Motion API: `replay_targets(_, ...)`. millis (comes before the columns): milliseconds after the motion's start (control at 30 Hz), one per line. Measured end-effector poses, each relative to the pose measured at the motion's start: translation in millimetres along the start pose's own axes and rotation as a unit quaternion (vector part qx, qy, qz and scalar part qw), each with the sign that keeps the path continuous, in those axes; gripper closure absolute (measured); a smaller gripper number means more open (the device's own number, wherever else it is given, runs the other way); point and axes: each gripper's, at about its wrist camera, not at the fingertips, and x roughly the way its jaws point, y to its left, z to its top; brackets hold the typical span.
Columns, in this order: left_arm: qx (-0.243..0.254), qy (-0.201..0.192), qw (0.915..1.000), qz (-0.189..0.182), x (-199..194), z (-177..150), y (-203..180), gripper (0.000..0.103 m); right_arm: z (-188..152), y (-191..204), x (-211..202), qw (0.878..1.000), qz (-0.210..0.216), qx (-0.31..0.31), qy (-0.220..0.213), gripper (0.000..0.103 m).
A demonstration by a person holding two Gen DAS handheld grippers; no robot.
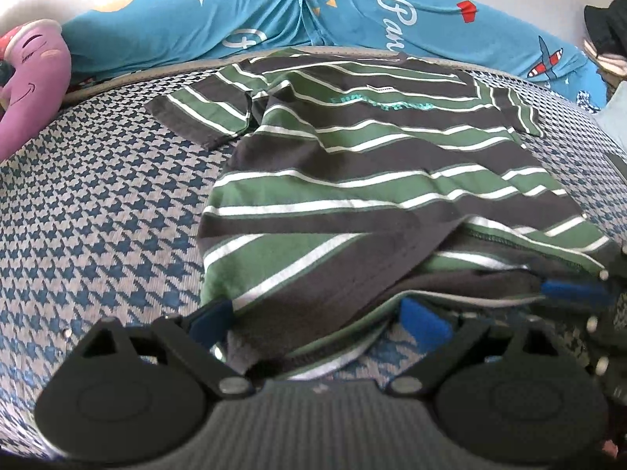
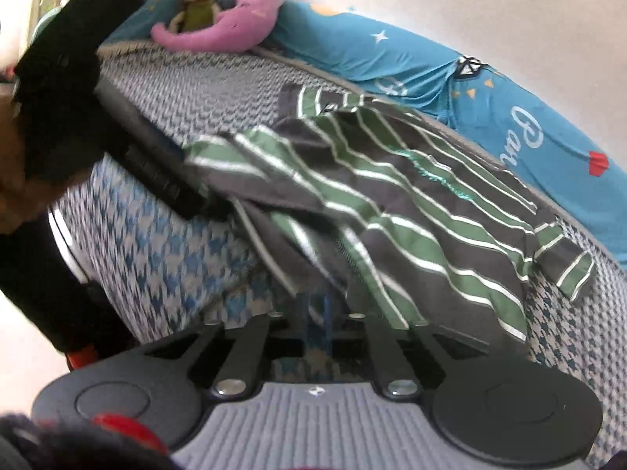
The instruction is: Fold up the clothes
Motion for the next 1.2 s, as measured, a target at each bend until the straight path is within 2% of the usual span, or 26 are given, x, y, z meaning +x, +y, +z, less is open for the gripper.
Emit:
replay_targets(100, -0.005, 0.0, 1.0, 0.002, 2.2, 2.2, 0.1, 0.007, -4.5, 5.1, 2.4, 1.0, -0.011, -0.023, 0.006, 0.078)
replay_targets(233, -0.02, 0.002, 0.9998, 0.001, 5.2, 5.3, 2.5, 0.007, -6.7, 4.8, 6.4, 0.999, -0.036, -0.031, 0.001, 0.078)
replay_targets(267, -0.025, 0.002, 0.9997, 0.0, 5.7, 6.1, 3.6, 0.007, -6.3, 2.5, 7.2, 0.999, -0.041, -0.024, 0.002, 0.081)
replay_targets(300, -0.03, 0.002, 0.9996, -0.001, 6.2, 7.1, 4.8, 0.007, -5.8, 0.0, 7.8, 0.999, -0.045, -0.016, 0.002, 0.094)
replay_targets(333, -0.034, 0.002, 0.9994, -0.002, 6.5, 8.1, 5.8, 0.007, -5.3, -2.5, 8.2, 0.999, -0.052, -0.01, 0.001, 0.099)
replay_targets(500, -0.053, 0.001, 0.9985, -0.006, 10.4, 14.1, 11.0, 0.007, 2.8, -21.5, 4.3, 0.998, -0.048, 0.041, -0.017, 0.102)
replay_targets(700, -0.069, 0.0, 0.9976, -0.004, 18.9, 23.8, 13.8, 0.007, 20.2, -54.7, 13.4, 0.994, -0.008, 0.107, -0.012, 0.101)
replay_targets(800, -0.078, -0.004, 0.9969, -0.005, 19.7, 25.9, 15.0, 0.007, 28.3, -74.2, 34.0, 0.989, 0.029, 0.14, 0.027, 0.101)
replay_targets(900, -0.087, -0.016, 0.9959, -0.02, 13.3, 26.3, 16.6, 0.007, 29.8, -96.6, 52.9, 0.978, 0.068, 0.19, 0.055, 0.101)
replay_targets(1000, -0.071, -0.034, 0.9959, -0.045, 3.9, 24.4, 13.0, 0.007, 28.9, -122.1, 65.5, 0.959, 0.104, 0.254, 0.067, 0.101)
replay_targets(1100, -0.038, -0.035, 0.9979, -0.039, 5.8, 22.5, 3.9, 0.006, 28.5, -130.9, 73.3, 0.954, 0.111, 0.27, 0.071, 0.101)
replay_targets(1200, -0.036, -0.017, 0.999, -0.019, 19.4, 21.3, 1.9, 0.007, 31.2, -124.7, 71.3, 0.963, 0.096, 0.246, 0.061, 0.101)
